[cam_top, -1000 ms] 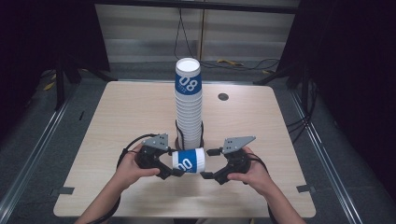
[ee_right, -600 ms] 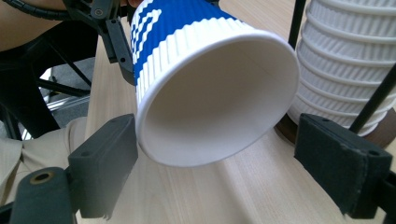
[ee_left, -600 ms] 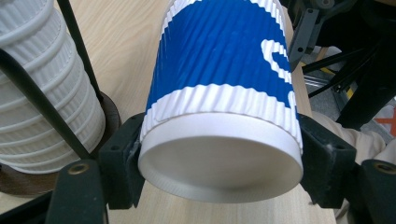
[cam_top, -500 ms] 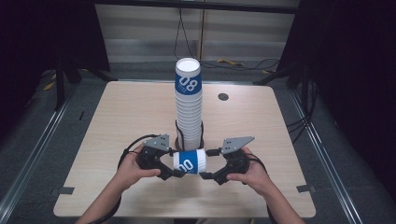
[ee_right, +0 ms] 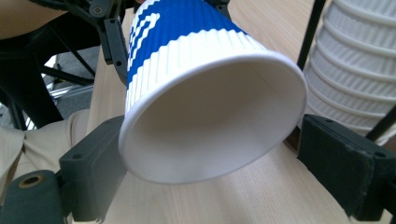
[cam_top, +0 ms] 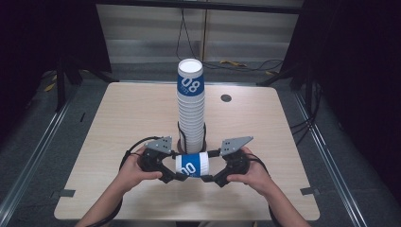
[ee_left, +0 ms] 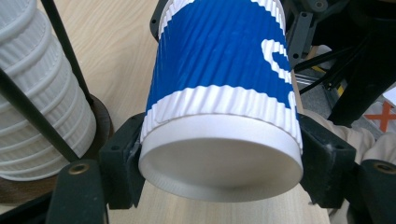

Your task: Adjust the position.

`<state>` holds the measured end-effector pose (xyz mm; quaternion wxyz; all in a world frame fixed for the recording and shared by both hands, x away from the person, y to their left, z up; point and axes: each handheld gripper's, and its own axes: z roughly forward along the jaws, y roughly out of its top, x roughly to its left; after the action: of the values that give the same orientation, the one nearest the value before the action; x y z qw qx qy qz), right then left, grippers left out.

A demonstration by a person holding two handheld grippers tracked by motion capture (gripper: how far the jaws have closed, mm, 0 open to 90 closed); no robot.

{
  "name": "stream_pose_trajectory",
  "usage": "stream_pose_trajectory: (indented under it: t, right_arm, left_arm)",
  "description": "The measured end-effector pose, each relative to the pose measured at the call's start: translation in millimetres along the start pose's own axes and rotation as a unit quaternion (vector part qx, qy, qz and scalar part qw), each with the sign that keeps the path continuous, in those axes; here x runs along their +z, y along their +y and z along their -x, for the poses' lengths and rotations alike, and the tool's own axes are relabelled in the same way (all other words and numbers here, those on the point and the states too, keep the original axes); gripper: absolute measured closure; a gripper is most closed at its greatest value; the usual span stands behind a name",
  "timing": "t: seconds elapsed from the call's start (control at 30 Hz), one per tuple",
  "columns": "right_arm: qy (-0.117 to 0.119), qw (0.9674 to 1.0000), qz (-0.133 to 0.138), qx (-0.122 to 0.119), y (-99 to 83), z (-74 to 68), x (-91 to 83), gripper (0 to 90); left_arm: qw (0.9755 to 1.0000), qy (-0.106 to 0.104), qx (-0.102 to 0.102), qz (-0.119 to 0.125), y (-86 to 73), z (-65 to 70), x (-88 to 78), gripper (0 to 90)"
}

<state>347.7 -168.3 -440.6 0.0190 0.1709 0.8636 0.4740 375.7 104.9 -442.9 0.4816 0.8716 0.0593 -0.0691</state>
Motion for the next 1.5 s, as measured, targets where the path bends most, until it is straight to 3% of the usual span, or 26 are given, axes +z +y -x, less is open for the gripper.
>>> stream_pose_trajectory:
  t: [0.33,0.6,0.83,0.97,1.5]
  right_arm:
    - [0.023,0.9996,0.003,-0.019,8.7,-1.8,4.9,11.6]
    - [0.023,0.9991,-0.005,-0.036,10.6,-2.5,4.5,14.6]
    - [0.014,0.9986,-0.013,-0.050,13.3,-3.2,2.4,16.0]
    - [0.012,0.9983,-0.020,-0.053,13.7,-2.9,0.9,16.5]
    - [0.006,0.9975,-0.054,-0.045,15.4,0.2,-5.8,17.0]
  left_arm:
    - [0.9999,-0.014,0.008,0.002,2.0,1.0,1.8,27.7]
    - [0.9999,-0.014,0.006,0.000,0.3,0.5,3.0,27.9]
    - [0.9999,-0.004,0.009,-0.008,2.2,0.6,3.8,26.6]
    - [0.9998,0.007,0.005,-0.019,1.8,0.8,4.1,19.0]
    - [0.9979,0.034,0.009,-0.054,-2.5,2.4,3.9,18.0]
